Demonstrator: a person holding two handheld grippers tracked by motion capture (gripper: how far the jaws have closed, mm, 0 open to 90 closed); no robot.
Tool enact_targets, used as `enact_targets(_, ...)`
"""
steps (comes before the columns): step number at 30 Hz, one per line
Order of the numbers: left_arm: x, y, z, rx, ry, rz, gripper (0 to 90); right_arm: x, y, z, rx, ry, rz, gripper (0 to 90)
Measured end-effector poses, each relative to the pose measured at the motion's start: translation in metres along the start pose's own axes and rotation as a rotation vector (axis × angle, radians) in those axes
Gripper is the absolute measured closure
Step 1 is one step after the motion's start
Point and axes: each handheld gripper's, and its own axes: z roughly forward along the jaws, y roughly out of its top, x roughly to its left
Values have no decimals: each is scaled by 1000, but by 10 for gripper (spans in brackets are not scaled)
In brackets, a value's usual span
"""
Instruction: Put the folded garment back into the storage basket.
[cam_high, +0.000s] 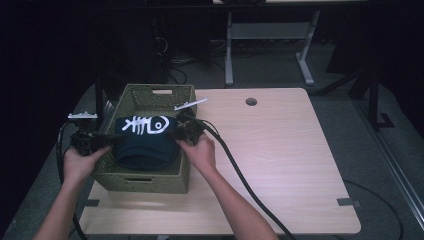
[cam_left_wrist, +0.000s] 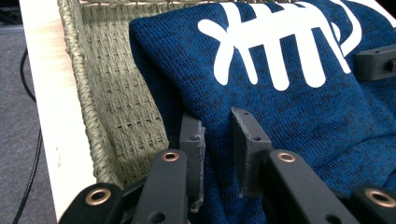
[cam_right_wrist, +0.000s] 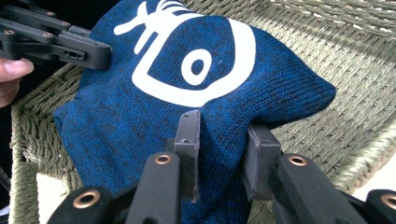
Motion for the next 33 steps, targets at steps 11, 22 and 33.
enact_targets(11, 1, -1, 1, 13, 36, 2, 761, 4, -2, 5, 30, -22, -31, 667)
enact_targets(22, 5, -1, -3, -15, 88, -2, 663, 0, 2, -4, 24, -71, -35, 540)
enact_targets(33, -6, -2, -13, -103, 38, 24, 608, -12, 4, -23, -26, 19, 18, 490)
